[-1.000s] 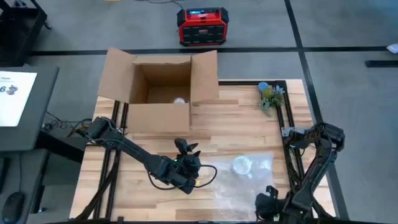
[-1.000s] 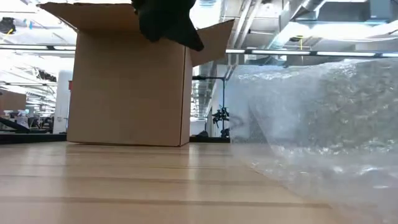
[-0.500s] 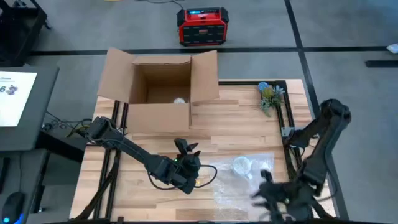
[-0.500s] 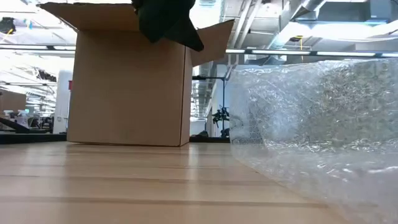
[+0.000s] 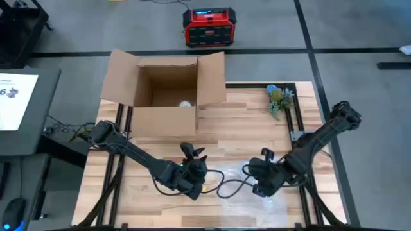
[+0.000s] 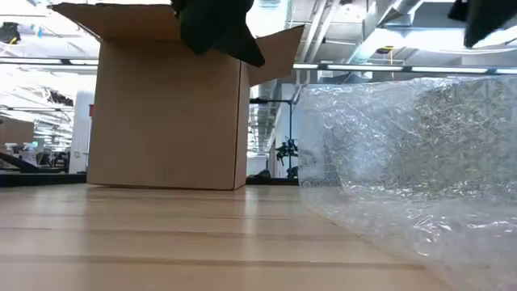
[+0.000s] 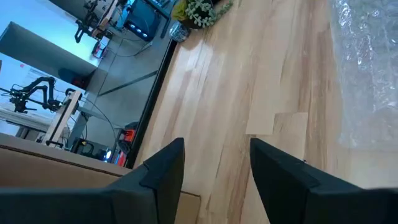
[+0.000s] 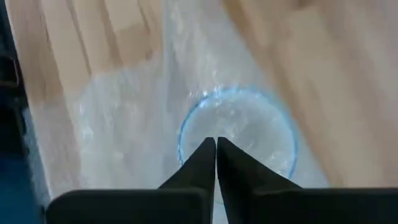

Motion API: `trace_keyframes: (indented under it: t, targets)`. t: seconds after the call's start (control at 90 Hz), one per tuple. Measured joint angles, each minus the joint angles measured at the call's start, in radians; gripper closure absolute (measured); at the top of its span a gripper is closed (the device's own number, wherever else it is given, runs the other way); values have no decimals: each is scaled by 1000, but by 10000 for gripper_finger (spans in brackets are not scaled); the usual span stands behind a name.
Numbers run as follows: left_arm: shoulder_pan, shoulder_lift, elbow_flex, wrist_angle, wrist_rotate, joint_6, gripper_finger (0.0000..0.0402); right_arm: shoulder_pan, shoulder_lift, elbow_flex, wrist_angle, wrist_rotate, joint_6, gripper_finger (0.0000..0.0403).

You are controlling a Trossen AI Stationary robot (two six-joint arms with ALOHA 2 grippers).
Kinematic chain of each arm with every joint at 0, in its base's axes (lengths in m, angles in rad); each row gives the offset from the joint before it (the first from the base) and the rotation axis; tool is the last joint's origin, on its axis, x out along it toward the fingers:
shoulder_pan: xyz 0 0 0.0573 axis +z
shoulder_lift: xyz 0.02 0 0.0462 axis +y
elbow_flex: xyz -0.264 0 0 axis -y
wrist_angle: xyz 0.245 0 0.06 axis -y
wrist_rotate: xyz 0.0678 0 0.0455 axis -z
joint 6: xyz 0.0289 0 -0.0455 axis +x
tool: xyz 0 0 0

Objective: Wrap mug
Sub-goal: Wrap the green mug with bubble wrap

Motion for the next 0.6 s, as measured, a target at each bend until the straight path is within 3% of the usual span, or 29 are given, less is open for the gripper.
trace_keyframes:
  t: [0.378,0.6]
  targets:
    - [1,0,0,-1,1,-2,240,-141,121,-20,-5,-188,-126,402]
    - [0,0,0,-2,1,-2,240,-182,218,-15,-15,-221,-188,403]
